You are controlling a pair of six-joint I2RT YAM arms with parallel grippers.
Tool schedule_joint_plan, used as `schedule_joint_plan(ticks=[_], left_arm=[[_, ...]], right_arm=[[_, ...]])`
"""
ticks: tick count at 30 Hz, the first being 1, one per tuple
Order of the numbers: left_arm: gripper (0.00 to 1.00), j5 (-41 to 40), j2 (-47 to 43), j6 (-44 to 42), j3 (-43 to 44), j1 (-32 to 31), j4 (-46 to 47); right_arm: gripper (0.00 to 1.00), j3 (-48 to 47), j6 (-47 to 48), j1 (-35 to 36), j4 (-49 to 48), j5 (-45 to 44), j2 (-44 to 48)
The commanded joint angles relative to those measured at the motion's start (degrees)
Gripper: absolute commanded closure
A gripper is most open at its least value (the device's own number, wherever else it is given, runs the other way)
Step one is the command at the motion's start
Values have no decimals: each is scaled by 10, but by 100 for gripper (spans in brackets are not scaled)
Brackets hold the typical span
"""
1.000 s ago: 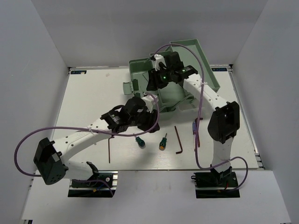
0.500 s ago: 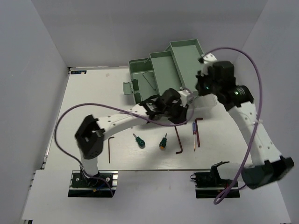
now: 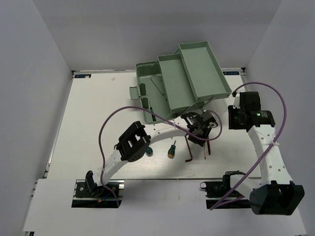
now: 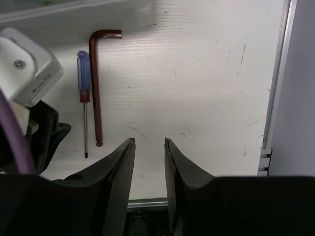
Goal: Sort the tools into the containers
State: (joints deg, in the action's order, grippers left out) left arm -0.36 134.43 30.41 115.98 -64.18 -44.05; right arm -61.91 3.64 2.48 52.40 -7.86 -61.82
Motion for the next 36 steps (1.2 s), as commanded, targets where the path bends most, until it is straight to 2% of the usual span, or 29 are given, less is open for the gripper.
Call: schedule_joint_plan(ticks=[1, 9, 14, 25, 29, 36], left_arm=[[51, -51, -6, 39, 37, -7, -19], [51, -49, 7, 59, 50, -12, -2], [47, -36, 19, 64, 45, -12, 5], [46, -47, 65, 64, 113, -12, 5], [46, -47, 72, 64, 113, -12, 5], [46, -104, 99, 64, 156, -12, -45]], right_arm=[[63, 8, -8, -15, 2, 35, 24], [63, 18, -7, -43, -2, 72, 25], [63, 25, -11, -53, -6, 108, 31], [60, 52, -17, -70, -6, 136, 66], [60, 53, -21, -79, -8, 143, 66], [60, 47, -30, -91, -11, 159, 59]])
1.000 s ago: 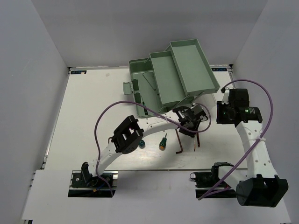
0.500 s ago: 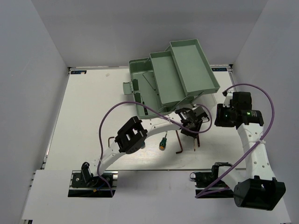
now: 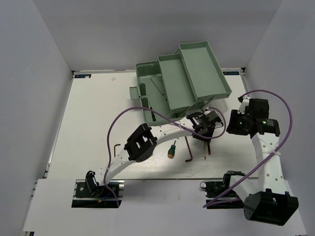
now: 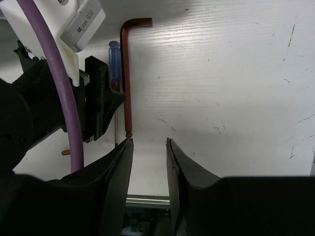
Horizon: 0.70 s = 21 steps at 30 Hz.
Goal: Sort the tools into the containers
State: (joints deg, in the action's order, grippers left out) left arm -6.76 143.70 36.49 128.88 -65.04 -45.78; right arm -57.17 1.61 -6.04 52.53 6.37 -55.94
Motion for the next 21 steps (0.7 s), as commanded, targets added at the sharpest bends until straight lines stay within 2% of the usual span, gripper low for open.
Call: schedule_joint_plan(ticks=[1, 15, 18, 21], left_arm=[[46, -46, 11, 3, 27, 2, -33], [47, -116, 47, -2, 32, 2, -99], [47, -130, 47, -7, -2, 2, -114], [52, -146, 39, -12, -30, 2, -114]], right_arm=[[60, 0, -12, -10, -13, 21, 1], [60, 0, -27, -36, -11, 44, -3], [60, 4, -31, -41, -12, 51, -6], [60, 7, -37, -42, -12, 58, -9]])
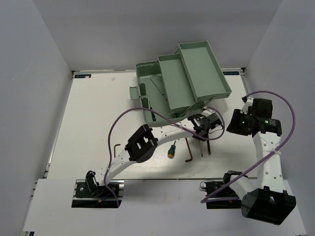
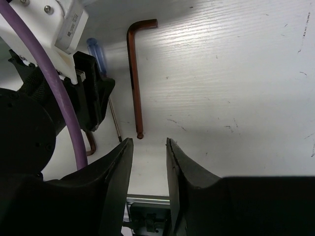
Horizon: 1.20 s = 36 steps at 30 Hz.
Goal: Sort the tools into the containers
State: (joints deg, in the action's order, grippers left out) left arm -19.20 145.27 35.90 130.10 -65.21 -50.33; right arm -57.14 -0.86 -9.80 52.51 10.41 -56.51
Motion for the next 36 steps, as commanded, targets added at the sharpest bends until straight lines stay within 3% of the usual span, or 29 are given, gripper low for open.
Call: schedule_joint_plan(ticks=[1, 12, 16, 22, 30, 36], left_arm=[[54, -22, 23, -7, -42, 3, -75], [88, 31, 7, -13, -93, 3, -50], [99, 65, -58, -24, -159, 3, -1], [100, 130, -184, -44, -230, 3, 63], [100, 185, -284, -50, -264, 3, 101], [100, 151, -369, -44, -295, 16, 59]], right_arm=[[60, 5, -13, -6, -11, 20, -6], [56, 3, 32, -13, 0, 60, -6], [52, -19, 74, -21, 27, 147, -4], [50, -65, 174, -27, 87, 285, -7], [49, -89, 201, -28, 99, 302, -13], [49, -98, 245, -29, 111, 293, -10]])
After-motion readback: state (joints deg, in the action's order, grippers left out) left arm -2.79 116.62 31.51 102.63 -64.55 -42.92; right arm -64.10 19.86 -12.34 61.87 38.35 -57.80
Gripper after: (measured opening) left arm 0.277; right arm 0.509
